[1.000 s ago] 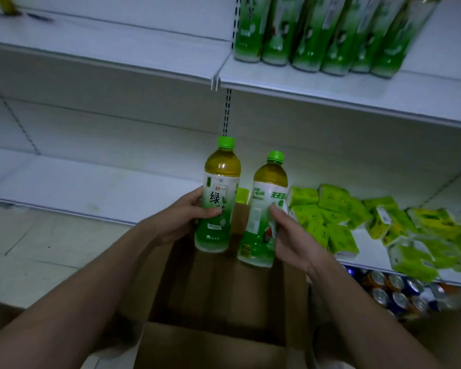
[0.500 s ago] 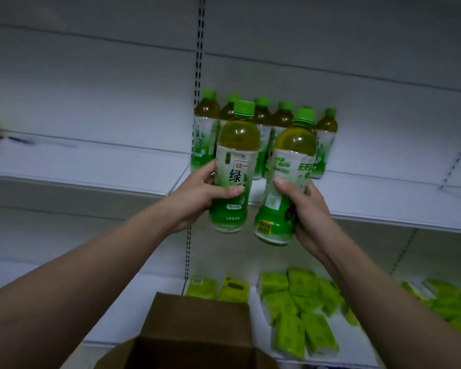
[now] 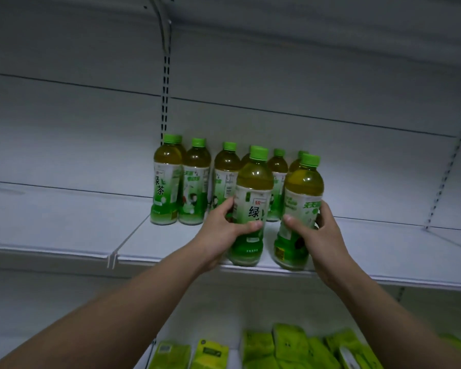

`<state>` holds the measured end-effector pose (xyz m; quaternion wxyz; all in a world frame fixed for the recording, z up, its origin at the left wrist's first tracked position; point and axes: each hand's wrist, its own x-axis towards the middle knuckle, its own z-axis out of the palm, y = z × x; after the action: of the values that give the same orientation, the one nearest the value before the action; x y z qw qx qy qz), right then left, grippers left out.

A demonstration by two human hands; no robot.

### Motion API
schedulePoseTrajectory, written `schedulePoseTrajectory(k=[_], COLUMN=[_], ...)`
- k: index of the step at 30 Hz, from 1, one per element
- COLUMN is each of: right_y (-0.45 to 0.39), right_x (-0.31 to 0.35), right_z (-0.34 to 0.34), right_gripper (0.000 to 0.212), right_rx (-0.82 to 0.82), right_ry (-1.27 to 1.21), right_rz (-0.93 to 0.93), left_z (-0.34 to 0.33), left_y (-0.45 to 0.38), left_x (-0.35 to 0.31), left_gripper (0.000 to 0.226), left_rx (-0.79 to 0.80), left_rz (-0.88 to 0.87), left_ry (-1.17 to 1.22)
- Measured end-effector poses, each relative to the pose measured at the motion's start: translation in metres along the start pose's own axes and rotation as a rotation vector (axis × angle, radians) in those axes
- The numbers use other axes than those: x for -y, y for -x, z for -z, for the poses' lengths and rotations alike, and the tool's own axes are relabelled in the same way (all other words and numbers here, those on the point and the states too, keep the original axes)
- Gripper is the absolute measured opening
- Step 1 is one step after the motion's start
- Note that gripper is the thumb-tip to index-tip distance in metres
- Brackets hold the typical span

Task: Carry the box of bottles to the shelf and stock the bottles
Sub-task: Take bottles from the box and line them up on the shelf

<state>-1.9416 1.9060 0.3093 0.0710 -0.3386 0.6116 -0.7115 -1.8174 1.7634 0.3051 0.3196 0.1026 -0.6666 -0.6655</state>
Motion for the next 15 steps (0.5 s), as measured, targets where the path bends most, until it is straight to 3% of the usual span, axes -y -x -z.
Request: schedulePoseTrajectory(k=[8, 13, 15], right_y=[-0.023, -0.027, -0.026], right_x=[-0.008, -0.007, -0.008], right_z=[0.018, 0.029, 0.028], right_gripper=[0.055, 0.051, 0.053], right_rx=[0.02, -0.032, -0.063], right_ry=[0.112, 0.12, 0.132], right_rz=[0.01, -0.006, -0.007], left_z=[-0.031, -0.012, -0.011], left_y=[-0.026, -0.021, -0.019], left_x=[0.014, 0.016, 0.016], left_gripper=[0.064, 0.084, 0.091], left_rx=[0.051, 0.108, 0.069], left_rz=[-0.044, 0.07, 0.06], left_ry=[-0.182, -0.711, -0.786])
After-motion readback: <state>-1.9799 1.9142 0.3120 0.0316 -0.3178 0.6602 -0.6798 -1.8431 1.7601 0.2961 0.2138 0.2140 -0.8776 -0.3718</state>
